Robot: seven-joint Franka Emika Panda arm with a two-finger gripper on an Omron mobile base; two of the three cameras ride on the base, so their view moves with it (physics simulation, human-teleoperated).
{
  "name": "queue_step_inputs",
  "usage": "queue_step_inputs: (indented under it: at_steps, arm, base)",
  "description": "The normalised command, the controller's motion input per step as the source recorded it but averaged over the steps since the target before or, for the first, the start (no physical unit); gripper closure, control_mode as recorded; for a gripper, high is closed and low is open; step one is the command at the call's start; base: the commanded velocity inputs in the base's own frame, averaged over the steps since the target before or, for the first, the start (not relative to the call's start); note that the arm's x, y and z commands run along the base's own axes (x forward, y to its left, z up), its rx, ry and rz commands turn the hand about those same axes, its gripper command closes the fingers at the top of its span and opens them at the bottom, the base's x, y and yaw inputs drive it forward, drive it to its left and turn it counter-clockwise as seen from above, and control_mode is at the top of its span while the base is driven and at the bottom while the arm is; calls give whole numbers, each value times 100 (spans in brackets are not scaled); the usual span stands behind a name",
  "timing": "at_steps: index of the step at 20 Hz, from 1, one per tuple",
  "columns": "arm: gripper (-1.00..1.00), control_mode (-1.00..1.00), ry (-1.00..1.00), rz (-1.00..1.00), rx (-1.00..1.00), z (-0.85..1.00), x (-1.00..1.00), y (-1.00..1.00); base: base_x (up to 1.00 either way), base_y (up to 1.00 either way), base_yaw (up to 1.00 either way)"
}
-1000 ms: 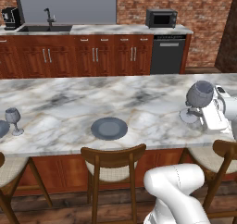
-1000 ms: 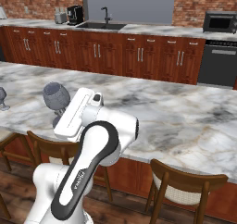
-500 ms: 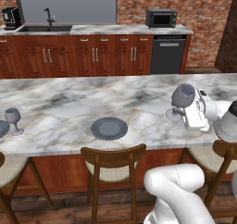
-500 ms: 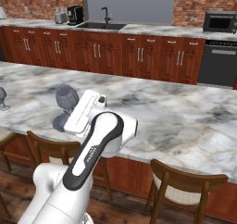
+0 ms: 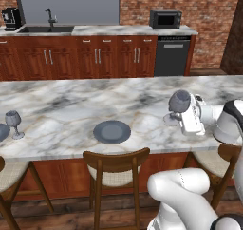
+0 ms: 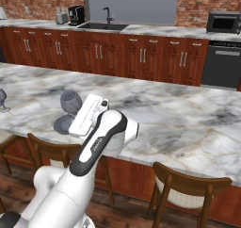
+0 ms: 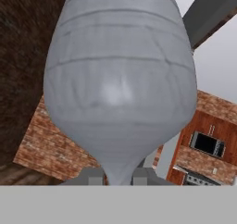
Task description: Retrieve the wine glasses from the counter and place one next to each plate.
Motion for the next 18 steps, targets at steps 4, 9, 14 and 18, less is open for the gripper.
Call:
queue_step_inputs:
  at_steps: [4, 9, 14, 18]
  arm:
    - [100, -100, 0, 0, -4, -19, 17, 13]
    - [100, -100, 3, 0, -2, -21, 15, 20]
    - [100, -100, 2, 0, 0, -24, 21, 10]
    - [100, -100, 0, 0, 0, -27, 25, 4]
  base:
    - [0, 0, 0]
    - [0, 0, 0]
    - [0, 0, 0]
    - [0, 0, 0]
